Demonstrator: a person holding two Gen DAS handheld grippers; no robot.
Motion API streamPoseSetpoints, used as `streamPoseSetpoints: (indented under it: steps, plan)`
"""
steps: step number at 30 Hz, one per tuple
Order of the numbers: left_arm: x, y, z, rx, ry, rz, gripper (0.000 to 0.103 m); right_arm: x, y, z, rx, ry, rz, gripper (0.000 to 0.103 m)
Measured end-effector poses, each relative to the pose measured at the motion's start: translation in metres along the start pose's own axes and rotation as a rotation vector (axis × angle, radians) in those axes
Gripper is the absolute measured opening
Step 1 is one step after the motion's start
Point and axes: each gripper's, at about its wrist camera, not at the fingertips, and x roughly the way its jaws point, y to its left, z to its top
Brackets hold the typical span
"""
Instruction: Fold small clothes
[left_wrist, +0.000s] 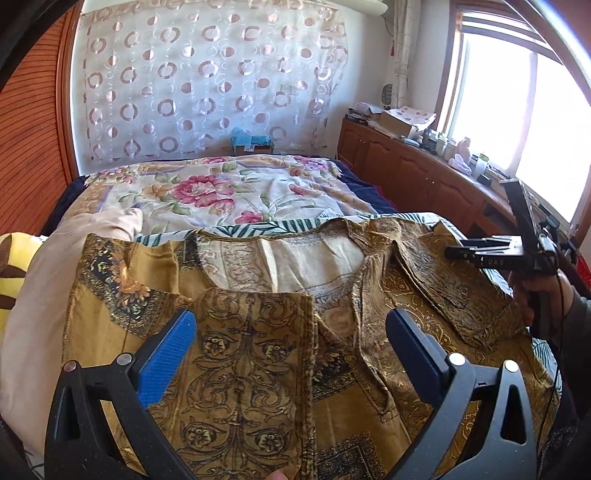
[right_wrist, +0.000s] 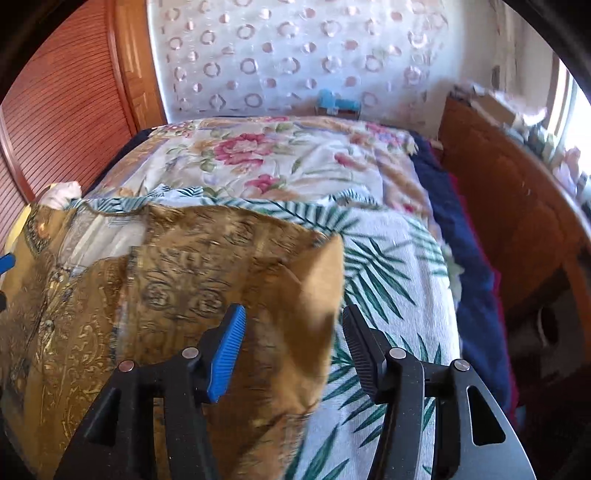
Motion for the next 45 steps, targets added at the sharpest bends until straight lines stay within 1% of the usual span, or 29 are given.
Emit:
streamPoseSetpoints:
  steps: [3, 6, 9, 11, 14, 15, 16, 18, 19, 21, 23, 27, 29, 31, 33, 34, 36, 41, 45]
  plan:
    - [-0.007, 0.013, 0.002, -0.010, 0.002, 0.036, 0.103, 0.012, -0.001, -0.002, -0.014, 0.015, 0.000, 0.057]
    - [-0.017, 0.030, 0.006, -0.018, -0.003, 0.082, 0.103, 0.018, -0.001, 0.001, -0.035, 0.001, -0.003, 0.057]
    - [-0.025, 0.052, 0.012, -0.028, -0.005, 0.094, 0.103, 0.019, -0.001, 0.001, -0.046, -0.022, 0.000, 0.063]
    - [-0.028, 0.064, 0.015, -0.021, 0.002, 0.109, 0.101, 0.016, -0.005, -0.002, -0.037, -0.024, 0.010, 0.063]
    - [-0.027, 0.077, 0.017, 0.003, 0.027, 0.137, 0.094, 0.015, -0.007, -0.004, -0.043, -0.024, 0.002, 0.064]
    - [-0.025, 0.080, 0.018, 0.007, 0.037, 0.146, 0.089, 0.015, -0.008, -0.004, -0.042, -0.024, 0.000, 0.065]
    - [-0.022, 0.084, 0.018, 0.011, 0.050, 0.155, 0.087, 0.013, -0.009, -0.004, -0.038, -0.023, 0.000, 0.066]
    - [-0.014, 0.092, 0.019, 0.010, 0.075, 0.168, 0.077, 0.015, -0.010, -0.005, -0.036, -0.021, -0.003, 0.068]
    - [-0.010, 0.096, 0.020, 0.006, 0.089, 0.174, 0.074, 0.016, -0.009, -0.004, -0.035, -0.021, -0.005, 0.068]
    - [-0.003, 0.101, 0.021, 0.001, 0.110, 0.177, 0.066, 0.015, -0.007, -0.003, -0.035, -0.020, -0.008, 0.069]
    - [0.005, 0.105, 0.022, -0.003, 0.131, 0.164, 0.062, 0.015, -0.006, -0.004, -0.035, -0.020, -0.011, 0.069]
    - [0.012, 0.111, 0.025, 0.007, 0.154, 0.216, 0.062, 0.015, -0.005, -0.003, -0.036, -0.021, -0.013, 0.069]
    - [0.014, 0.114, 0.026, 0.001, 0.160, 0.221, 0.061, 0.013, -0.005, -0.003, -0.036, -0.021, -0.014, 0.070]
    - [0.016, 0.116, 0.026, -0.005, 0.169, 0.217, 0.052, 0.012, -0.005, -0.003, -0.036, -0.021, -0.016, 0.070]
    - [0.017, 0.117, 0.025, -0.015, 0.167, 0.187, 0.037, 0.013, -0.004, -0.003, -0.038, -0.021, -0.018, 0.071]
    - [0.018, 0.118, 0.024, -0.023, 0.166, 0.172, 0.035, 0.013, -0.004, -0.003, -0.038, -0.021, -0.019, 0.071]
    - [0.020, 0.119, 0.024, -0.024, 0.172, 0.183, 0.034, 0.012, -0.005, -0.003, -0.039, -0.021, -0.018, 0.071]
    - [0.029, 0.120, 0.023, -0.015, 0.203, 0.244, 0.034, 0.013, -0.005, -0.003, -0.042, -0.023, -0.021, 0.071]
    - [0.035, 0.121, 0.023, 0.004, 0.229, 0.268, 0.034, 0.013, -0.005, -0.003, -0.044, -0.024, -0.023, 0.071]
